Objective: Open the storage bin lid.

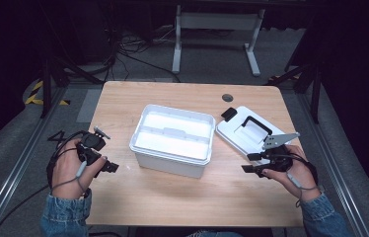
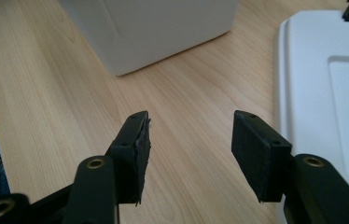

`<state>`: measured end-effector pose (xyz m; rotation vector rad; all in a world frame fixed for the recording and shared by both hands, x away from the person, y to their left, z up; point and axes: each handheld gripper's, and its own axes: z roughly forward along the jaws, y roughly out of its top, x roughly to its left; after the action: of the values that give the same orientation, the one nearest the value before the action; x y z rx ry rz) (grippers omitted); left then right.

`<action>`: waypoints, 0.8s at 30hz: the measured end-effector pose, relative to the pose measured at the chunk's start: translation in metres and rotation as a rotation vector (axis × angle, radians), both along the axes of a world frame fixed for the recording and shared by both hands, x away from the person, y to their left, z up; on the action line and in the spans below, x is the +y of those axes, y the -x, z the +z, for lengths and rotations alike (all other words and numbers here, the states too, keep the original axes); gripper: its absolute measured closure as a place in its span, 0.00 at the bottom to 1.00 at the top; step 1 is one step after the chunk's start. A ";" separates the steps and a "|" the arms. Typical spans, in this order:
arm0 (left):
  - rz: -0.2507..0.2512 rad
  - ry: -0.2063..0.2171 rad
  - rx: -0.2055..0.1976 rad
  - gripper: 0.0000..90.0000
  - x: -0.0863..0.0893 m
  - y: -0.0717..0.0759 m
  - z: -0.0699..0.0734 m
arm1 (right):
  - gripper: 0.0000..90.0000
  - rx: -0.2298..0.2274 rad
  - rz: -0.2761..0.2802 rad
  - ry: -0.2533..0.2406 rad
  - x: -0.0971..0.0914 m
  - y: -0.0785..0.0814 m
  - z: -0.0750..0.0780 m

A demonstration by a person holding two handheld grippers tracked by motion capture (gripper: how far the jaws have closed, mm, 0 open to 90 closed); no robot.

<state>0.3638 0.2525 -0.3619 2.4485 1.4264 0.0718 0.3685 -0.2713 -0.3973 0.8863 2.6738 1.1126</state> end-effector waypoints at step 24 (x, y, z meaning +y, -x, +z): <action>0.041 0.047 -0.021 0.31 -0.002 -0.002 -0.001 | 0.49 -0.014 0.048 0.010 0.020 0.007 -0.061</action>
<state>0.3657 0.2503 -0.3629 2.3743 1.4536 0.0719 0.3612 -0.2514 -0.4583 0.8142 2.7004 1.1106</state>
